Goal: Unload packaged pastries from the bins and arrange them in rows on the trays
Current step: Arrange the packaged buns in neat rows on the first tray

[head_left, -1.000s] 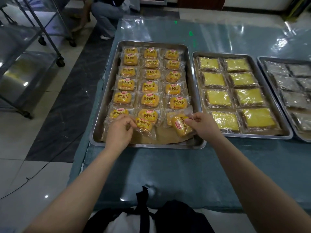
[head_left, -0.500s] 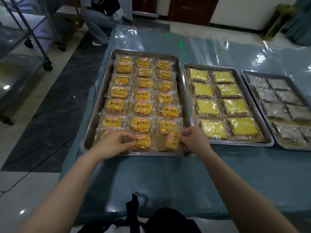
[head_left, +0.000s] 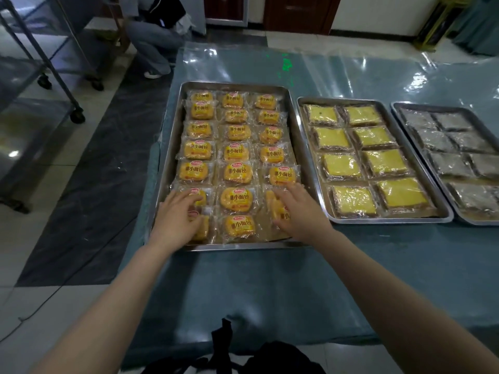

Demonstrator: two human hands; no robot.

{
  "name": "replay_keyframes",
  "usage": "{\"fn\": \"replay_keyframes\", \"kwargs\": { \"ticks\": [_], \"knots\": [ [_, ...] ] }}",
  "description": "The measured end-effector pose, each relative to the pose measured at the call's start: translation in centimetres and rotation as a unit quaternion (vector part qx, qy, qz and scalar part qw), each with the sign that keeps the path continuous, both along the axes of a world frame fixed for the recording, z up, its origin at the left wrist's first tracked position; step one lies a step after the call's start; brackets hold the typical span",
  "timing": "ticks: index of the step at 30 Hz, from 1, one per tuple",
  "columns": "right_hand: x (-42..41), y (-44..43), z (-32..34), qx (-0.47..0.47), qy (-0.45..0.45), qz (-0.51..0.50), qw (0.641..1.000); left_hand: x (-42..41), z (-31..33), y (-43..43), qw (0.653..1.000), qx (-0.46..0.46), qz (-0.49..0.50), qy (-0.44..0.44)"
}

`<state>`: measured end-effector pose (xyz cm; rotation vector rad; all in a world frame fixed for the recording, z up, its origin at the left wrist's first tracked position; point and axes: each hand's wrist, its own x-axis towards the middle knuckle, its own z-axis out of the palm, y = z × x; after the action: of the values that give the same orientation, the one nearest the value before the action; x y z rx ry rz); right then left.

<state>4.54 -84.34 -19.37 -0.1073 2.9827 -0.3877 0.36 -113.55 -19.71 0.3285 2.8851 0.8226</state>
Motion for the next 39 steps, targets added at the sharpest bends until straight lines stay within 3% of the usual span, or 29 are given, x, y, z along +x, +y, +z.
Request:
{"fn": "replay_keyframes", "kwargs": {
  "ticks": [3, 11, 16, 18, 21, 23, 30, 35, 39],
  "knots": [
    [-0.4, -0.6, -2.7, 0.022, -0.09, 0.0, 0.996, -0.7, -0.4, -0.2, 1.0, -0.016, -0.02, -0.003],
    [-0.2, -0.2, -4.2, 0.023, -0.158, -0.007, 0.987, -2.9, -1.2, -0.1, 0.989, -0.13, -0.059, -0.025],
    [0.4, -0.1, -4.0, 0.025, -0.193, -0.011, 0.981, -3.3, -2.2, -0.3, 0.989, -0.134, -0.061, -0.024],
    [0.4, -0.3, -3.6, 0.002, -0.169, -0.03, 0.985, -3.4, -2.4, 0.1, 0.99, -0.126, -0.062, -0.025],
    [0.3, -0.4, -2.7, -0.049, -0.028, -0.107, 0.993, -3.5, -2.8, 0.6, 0.992, -0.113, -0.053, -0.015],
    [-0.2, 0.1, -1.9, -0.074, 0.012, -0.136, 0.988, -3.6, -3.2, 1.0, 0.992, -0.117, -0.045, -0.014],
    [-3.2, -0.2, -1.7, -0.095, -0.03, -0.108, 0.989, -3.8, -3.0, 1.6, 0.99, -0.131, -0.043, -0.04],
    [-6.3, 0.1, -1.8, -0.115, -0.017, -0.112, 0.987, -5.0, -2.1, 1.8, 0.998, -0.06, 0.001, -0.03],
    [-9.5, 0.4, -2.0, -0.176, -0.011, -0.145, 0.974, -7.5, -1.9, 2.3, 0.998, -0.053, 0.008, -0.03]
  ]
}}
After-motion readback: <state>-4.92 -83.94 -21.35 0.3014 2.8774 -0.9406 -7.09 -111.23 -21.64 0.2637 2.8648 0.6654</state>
